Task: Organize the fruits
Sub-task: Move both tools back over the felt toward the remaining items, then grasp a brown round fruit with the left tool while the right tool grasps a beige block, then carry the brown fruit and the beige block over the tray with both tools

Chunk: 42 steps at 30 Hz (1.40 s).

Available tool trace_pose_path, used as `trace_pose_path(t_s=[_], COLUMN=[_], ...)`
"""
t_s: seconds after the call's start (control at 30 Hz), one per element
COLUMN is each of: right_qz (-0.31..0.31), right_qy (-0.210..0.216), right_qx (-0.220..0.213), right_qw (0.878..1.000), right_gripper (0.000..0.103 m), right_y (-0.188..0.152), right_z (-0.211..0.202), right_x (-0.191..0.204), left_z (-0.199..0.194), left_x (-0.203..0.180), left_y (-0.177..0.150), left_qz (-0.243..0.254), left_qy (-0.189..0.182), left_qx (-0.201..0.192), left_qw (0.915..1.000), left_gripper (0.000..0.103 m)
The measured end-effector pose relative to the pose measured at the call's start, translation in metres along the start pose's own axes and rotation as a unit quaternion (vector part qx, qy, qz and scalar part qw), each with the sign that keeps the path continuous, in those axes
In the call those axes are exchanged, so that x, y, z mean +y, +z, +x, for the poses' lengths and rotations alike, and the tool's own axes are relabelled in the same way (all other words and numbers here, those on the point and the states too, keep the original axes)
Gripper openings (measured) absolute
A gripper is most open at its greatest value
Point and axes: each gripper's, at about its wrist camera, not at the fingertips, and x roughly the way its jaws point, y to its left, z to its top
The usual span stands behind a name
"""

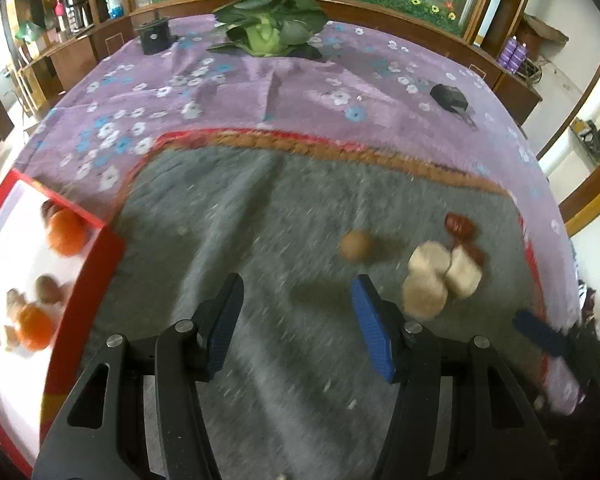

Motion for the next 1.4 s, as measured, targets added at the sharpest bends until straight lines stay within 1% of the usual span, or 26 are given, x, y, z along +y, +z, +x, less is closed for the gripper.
trace_pose_path(t_s=[0.13,0.2,0.4,0.53,0.6,0.63,0.67,0.7,0.73,0.77,0.87,1.0,1.17,1.2,1.27,1.3,1.4], right_qz=[-0.005,-0.010,-0.027,-0.030,-0.032,-0.033,-0.033,-0.032,-0.031,-0.029,-0.026,-0.025,-0.026,-0.032,-0.038,-0.042,-0.050], right_qy=[0.007,0.017,0.042,0.048,0.048,0.048,0.048,0.048,0.048,0.048,0.048,0.046,0.040,0.038,0.042,0.045,0.045], right_qx=[0.003,0.006,0.020,0.026,0.029,0.030,0.031,0.031,0.030,0.030,0.029,0.027,0.021,0.020,0.028,0.030,0.027], right_qw=[1.000,1.000,0.999,0.998,0.998,0.998,0.998,0.998,0.998,0.998,0.998,0.998,0.999,0.999,0.998,0.998,0.997], right_gripper=[0.049,0.049,0.049,0.049,0.049,0.049,0.049,0.049,0.049,0.049,0.049,0.049,0.048,0.039,0.024,0.021,0.018], right_y=[0.003,0.005,0.008,0.012,0.012,0.013,0.013,0.014,0.014,0.015,0.017,0.021,0.032,0.034,0.033,0.031,0.027], right_z=[0.004,0.008,0.019,0.028,0.031,0.032,0.033,0.034,0.035,0.036,0.039,0.046,0.059,0.061,0.063,0.063,0.056], right_x=[0.001,0.003,0.013,0.017,0.018,0.018,0.018,0.018,0.018,0.017,0.018,0.021,0.029,0.031,0.034,0.036,0.042], left_z=[0.011,0.017,0.026,0.031,0.031,0.031,0.031,0.031,0.030,0.029,0.025,0.013,-0.003,-0.005,-0.007,-0.008,-0.013], left_x=[-0.009,-0.013,-0.016,-0.014,-0.016,-0.017,-0.018,-0.018,-0.019,-0.019,-0.017,-0.002,0.010,0.013,0.018,0.021,0.030], left_y=[0.014,0.017,0.016,0.017,0.016,0.015,0.014,0.014,0.014,0.014,0.013,0.012,0.008,0.007,0.004,0.003,-0.002], left_qz=[0.002,0.009,0.027,0.029,0.038,0.046,0.052,0.054,0.055,0.056,0.057,0.040,0.035,0.033,0.027,0.025,0.018], left_qy=[-0.004,-0.008,-0.012,-0.017,-0.015,-0.017,-0.023,-0.030,-0.039,-0.048,-0.042,-0.043,-0.025,-0.024,-0.023,-0.022,-0.017], left_qx=[0.004,0.008,0.011,0.012,0.008,0.005,0.002,0.001,0.001,0.001,-0.004,-0.015,-0.032,-0.032,-0.031,-0.031,-0.034], left_qw=[1.0000,0.9999,0.9995,0.9994,0.9991,0.9988,0.9984,0.9981,0.9978,0.9973,0.9975,0.9982,0.9986,0.9986,0.9989,0.9990,0.9991], left_gripper=[0.056,0.056,0.056,0.056,0.056,0.049,0.040,0.035,0.026,0.020,0.020,0.020,0.020,0.020,0.020,0.020,0.020])
